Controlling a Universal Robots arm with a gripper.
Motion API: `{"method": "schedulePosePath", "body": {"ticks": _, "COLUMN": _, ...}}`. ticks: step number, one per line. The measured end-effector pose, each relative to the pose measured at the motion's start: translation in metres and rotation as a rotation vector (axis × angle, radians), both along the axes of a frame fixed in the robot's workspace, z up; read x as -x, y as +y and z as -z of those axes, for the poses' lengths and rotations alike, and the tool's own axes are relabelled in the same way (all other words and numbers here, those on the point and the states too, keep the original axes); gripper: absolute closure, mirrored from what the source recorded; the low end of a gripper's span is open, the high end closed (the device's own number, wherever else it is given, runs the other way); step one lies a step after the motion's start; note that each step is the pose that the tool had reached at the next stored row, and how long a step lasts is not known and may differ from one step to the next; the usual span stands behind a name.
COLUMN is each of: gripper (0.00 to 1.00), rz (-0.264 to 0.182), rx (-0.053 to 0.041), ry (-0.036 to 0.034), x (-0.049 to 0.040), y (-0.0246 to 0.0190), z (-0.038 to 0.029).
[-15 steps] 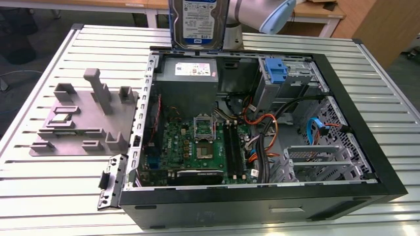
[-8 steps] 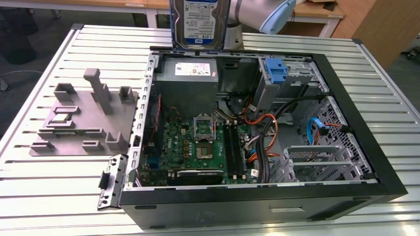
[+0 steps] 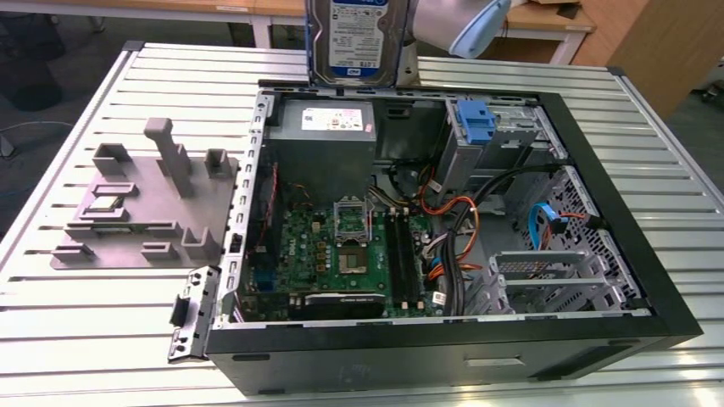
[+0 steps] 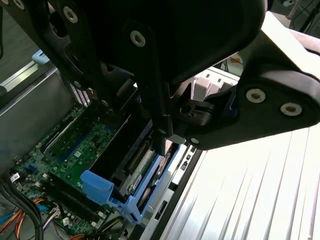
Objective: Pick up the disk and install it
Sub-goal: 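Pick up the disk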
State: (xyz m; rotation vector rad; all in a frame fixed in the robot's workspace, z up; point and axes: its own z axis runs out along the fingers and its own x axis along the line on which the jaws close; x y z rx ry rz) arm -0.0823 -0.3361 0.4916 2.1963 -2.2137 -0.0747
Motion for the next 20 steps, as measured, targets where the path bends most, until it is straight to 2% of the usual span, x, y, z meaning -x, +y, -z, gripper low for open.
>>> {"method": "schedulePosePath", "body": {"ticks": 20, "gripper": 0.65, "rz": 0.000, "rx": 0.0000, "ry": 0.0000, "x": -0.0397, "y": 0.0000, "z": 0.0010}}
